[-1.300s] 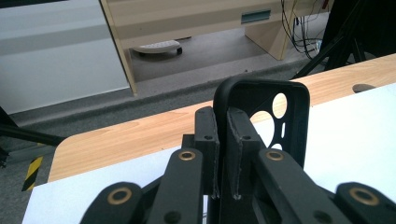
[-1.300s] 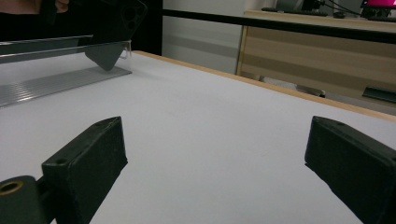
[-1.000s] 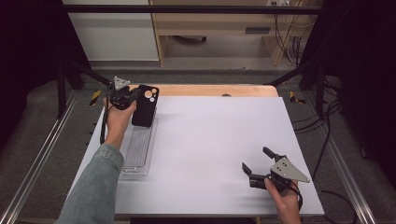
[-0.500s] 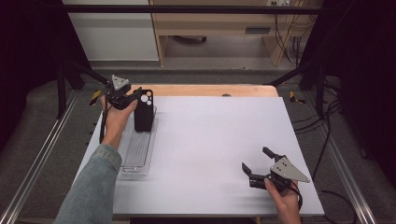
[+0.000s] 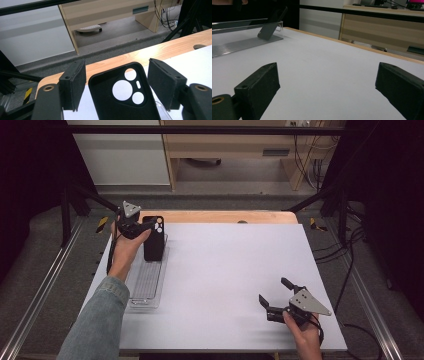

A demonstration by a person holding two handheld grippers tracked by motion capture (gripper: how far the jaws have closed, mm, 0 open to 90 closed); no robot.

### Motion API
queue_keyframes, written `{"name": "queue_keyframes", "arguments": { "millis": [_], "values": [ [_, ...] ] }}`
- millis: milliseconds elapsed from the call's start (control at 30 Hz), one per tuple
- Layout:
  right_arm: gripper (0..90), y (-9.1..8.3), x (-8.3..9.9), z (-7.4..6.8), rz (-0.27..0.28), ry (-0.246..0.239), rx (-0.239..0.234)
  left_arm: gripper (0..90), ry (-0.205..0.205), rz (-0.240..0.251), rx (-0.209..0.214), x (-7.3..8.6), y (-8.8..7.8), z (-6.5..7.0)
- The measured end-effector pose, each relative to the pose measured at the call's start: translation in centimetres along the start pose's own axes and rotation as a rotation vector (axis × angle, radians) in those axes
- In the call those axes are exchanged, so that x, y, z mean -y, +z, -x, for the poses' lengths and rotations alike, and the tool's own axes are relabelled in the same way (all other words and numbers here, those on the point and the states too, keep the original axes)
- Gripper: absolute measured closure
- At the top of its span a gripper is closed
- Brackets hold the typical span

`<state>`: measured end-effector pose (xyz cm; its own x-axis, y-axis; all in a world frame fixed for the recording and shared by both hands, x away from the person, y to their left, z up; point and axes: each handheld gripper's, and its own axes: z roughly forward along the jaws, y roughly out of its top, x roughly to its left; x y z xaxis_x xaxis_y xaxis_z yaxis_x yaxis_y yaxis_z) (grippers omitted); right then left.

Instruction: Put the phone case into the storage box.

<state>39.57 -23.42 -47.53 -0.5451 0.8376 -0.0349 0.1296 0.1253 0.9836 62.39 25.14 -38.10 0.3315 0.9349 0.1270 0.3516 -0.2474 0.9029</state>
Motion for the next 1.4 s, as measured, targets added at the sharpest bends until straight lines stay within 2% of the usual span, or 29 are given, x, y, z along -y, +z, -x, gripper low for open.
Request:
{"name": "queue_keyframes", "arguments": {
  "millis": [133,533,867,1400],
  "values": [
    [5.5,0.00,-0.01,-0.01,0.000,0.000,-0.001,27.5,-0.007,0.013,0.014,-0.03,-0.12,-0.03],
    [5.4,-0.01,-0.01,-0.02,-0.001,-0.001,0.000,22.0,-0.003,0.031,0.022,-0.19,-0.37,0.21],
    [5.4,-0.01,-0.01,0.00,0.000,-0.001,0.001,10.9,-0.021,0.054,0.026,-0.21,-0.56,0.28],
    [5.4,-0.06,-0.04,0.01,-0.001,0.000,0.003,4.9,-0.025,0.073,0.055,-0.03,-0.91,0.43]
  ]
}}
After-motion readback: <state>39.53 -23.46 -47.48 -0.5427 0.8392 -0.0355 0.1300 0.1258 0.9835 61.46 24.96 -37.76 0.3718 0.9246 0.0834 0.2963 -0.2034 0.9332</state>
